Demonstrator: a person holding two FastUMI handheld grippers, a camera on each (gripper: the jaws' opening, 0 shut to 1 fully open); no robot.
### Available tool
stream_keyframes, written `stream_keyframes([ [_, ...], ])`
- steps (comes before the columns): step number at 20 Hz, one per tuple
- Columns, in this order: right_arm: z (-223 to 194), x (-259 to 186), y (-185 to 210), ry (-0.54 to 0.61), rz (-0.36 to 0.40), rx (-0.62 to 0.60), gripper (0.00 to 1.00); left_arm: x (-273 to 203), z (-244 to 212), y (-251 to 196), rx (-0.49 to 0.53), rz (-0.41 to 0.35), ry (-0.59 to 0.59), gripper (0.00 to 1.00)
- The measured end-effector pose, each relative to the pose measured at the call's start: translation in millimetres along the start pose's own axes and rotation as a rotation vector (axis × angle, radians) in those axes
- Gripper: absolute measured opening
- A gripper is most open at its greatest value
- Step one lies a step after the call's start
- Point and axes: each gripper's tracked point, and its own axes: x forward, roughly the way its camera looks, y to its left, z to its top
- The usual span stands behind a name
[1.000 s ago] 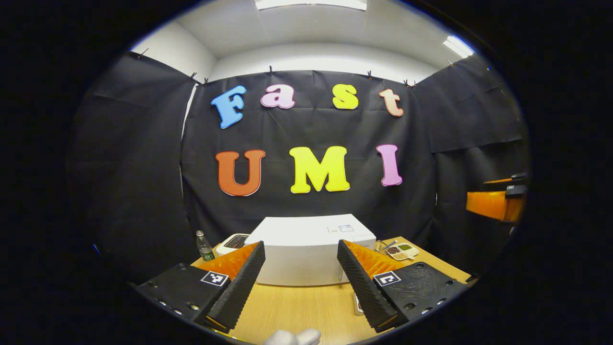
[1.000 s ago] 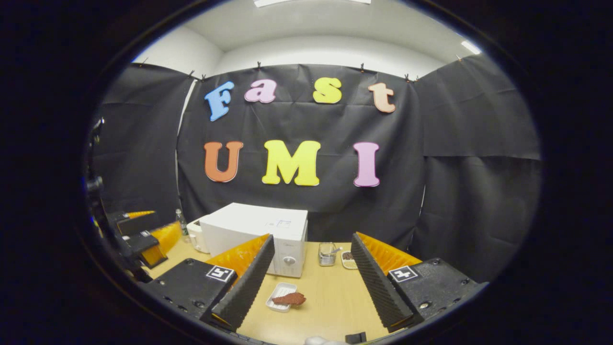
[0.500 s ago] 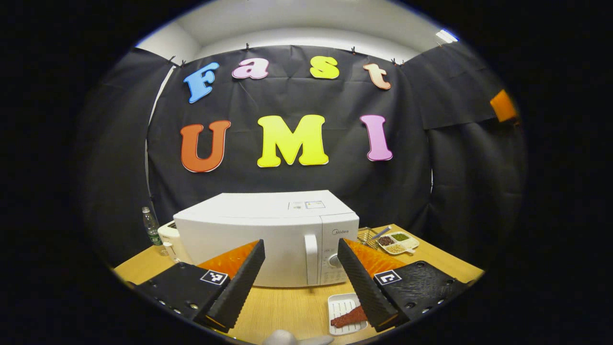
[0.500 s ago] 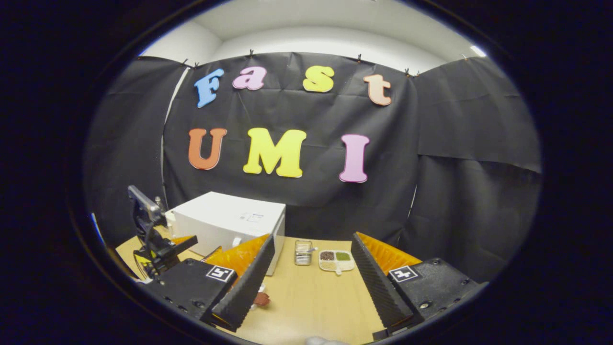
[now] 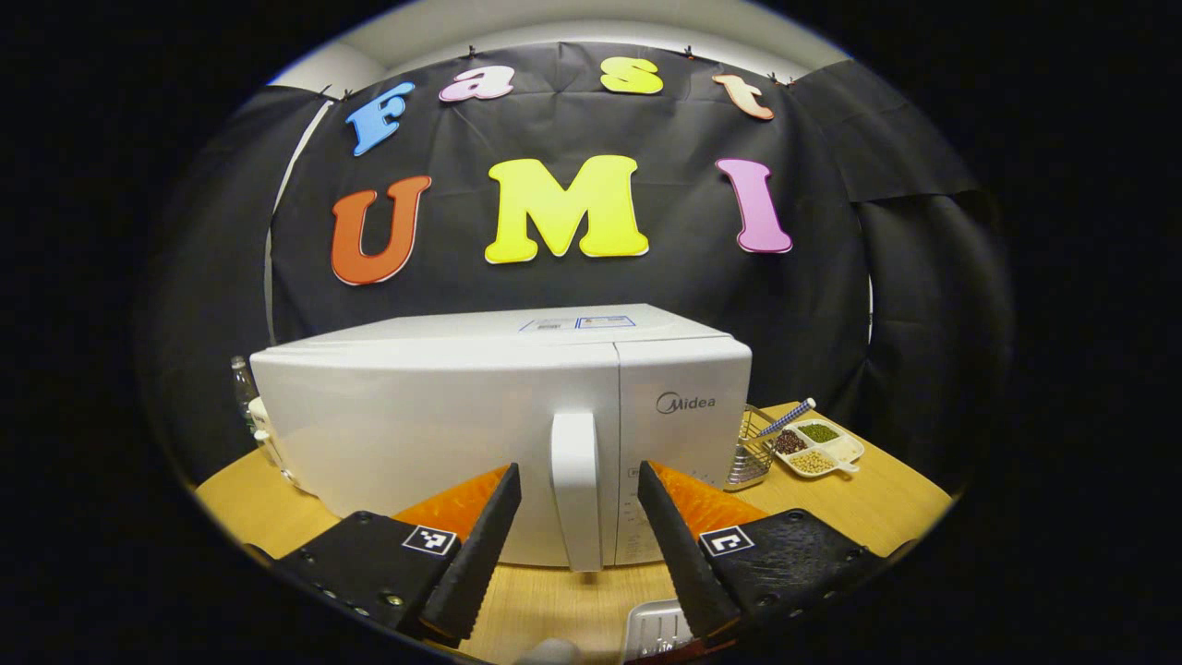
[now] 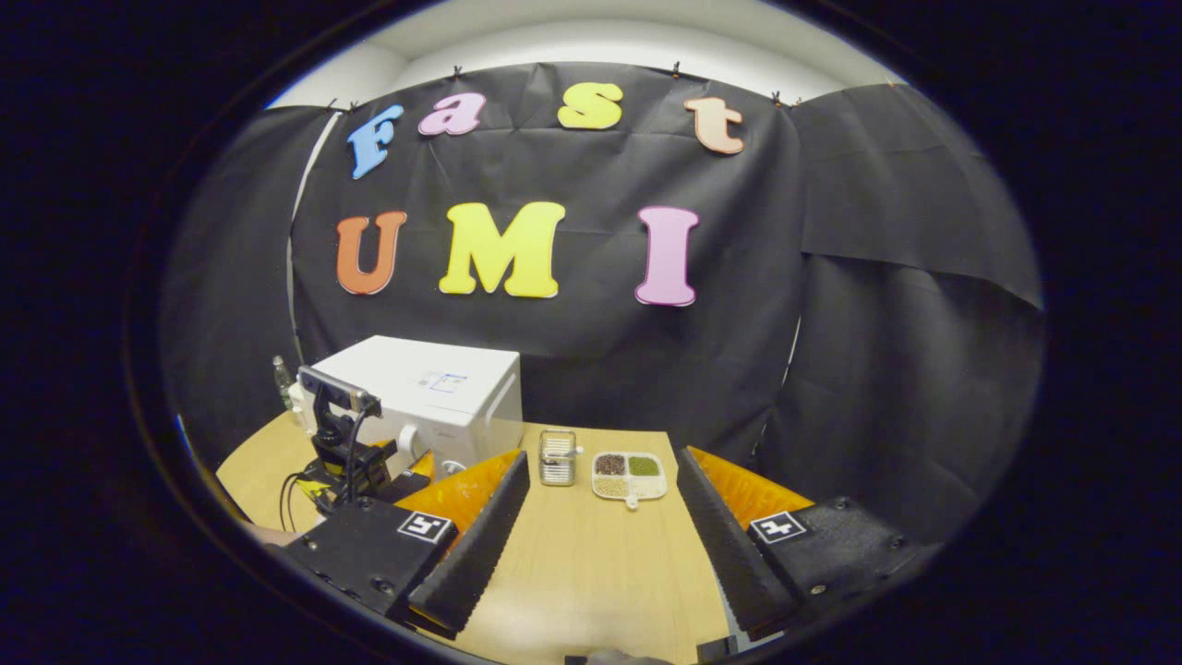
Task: Open the microwave oven with the left hand, put the food in, and close the microwave oven.
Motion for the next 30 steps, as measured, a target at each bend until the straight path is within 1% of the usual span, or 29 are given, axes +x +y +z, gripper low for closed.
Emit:
stream_keyframes([
  [1, -1, 2, -2, 0.003, -0.002, -0.001, 1.00, 3, -3, 3, -0.005, 0.007, 0.005, 0.67],
  [2, -2, 3, -3, 0.009, 0.000, -0.005, 1.00, 4, -5, 7, 0.007, 0.024, 0.009, 0.56],
  [3, -3, 5, -3, 0.011, 0.003, -0.006, 1.00, 4, -7, 2, -0.001, 0.001, 0.012, 0.29],
  [4, -3, 7, -3, 0.015, 0.008, -0.007, 1.00, 11, -10, 1, -0.013, -0.011, 0.010, 0.34],
  [5, -4, 8, -1, 0.015, 0.014, -0.007, 1.00, 5, -4, 2, -0.016, -0.015, 0.006, 0.26],
  [6, -3, 9, 1, 0.012, 0.020, -0.001, 1.00, 7, -7, 1, -0.016, -0.018, 0.007, 0.26],
  [8, -3, 9, 4, 0.014, 0.030, -0.005, 1.00, 4, -6, 3, -0.018, -0.014, -0.001, 0.18],
  [10, -2, 8, 9, 0.015, 0.040, -0.009, 1.00, 4, -7, 4, -0.008, -0.011, 0.002, 0.14],
  [11, -2, 7, 10, 0.013, 0.041, -0.013, 1.00, 4, -7, 4, -0.011, -0.013, 0.005, 0.05],
  [12, -1, 7, 12, 0.009, 0.044, -0.013, 1.00, 4, -6, 4, -0.013, -0.015, 0.012, 0.15],
  [17, 1, -2, 24, 0.002, 0.057, -0.001, 1.00, -8, -12, 4, -0.017, -0.037, 0.051, 0.14],
  [20, 2, -11, 33, -0.013, 0.053, -0.025, 1.00, -42, -16, 10, 0.025, -0.083, 0.032, 0.15],
  [21, -1, -16, 37, -0.013, 0.056, -0.031, 1.00, -54, -21, 15, 0.030, -0.097, 0.048, 0.14],
  [22, -4, -19, 44, -0.017, 0.063, -0.034, 0.95, -67, -24, 19, 0.023, -0.110, 0.054, 0.14],
  [23, -5, -23, 50, -0.020, 0.067, -0.037, 1.00, -79, -27, 24, 0.012, -0.120, 0.064, 0.14],
  [25, -9, -30, 63, -0.022, 0.078, -0.038, 1.00, -105, -32, 37, 0.002, -0.122, 0.083, 0.14],
  [28, -13, -44, 85, -0.032, 0.095, -0.018, 1.00, -138, -39, 60, 0.028, -0.109, 0.103, 0.14],
  [30, -16, -56, 96, -0.037, 0.101, -0.017, 1.00, -155, -43, 74, 0.045, -0.099, 0.112, 0.16],
])
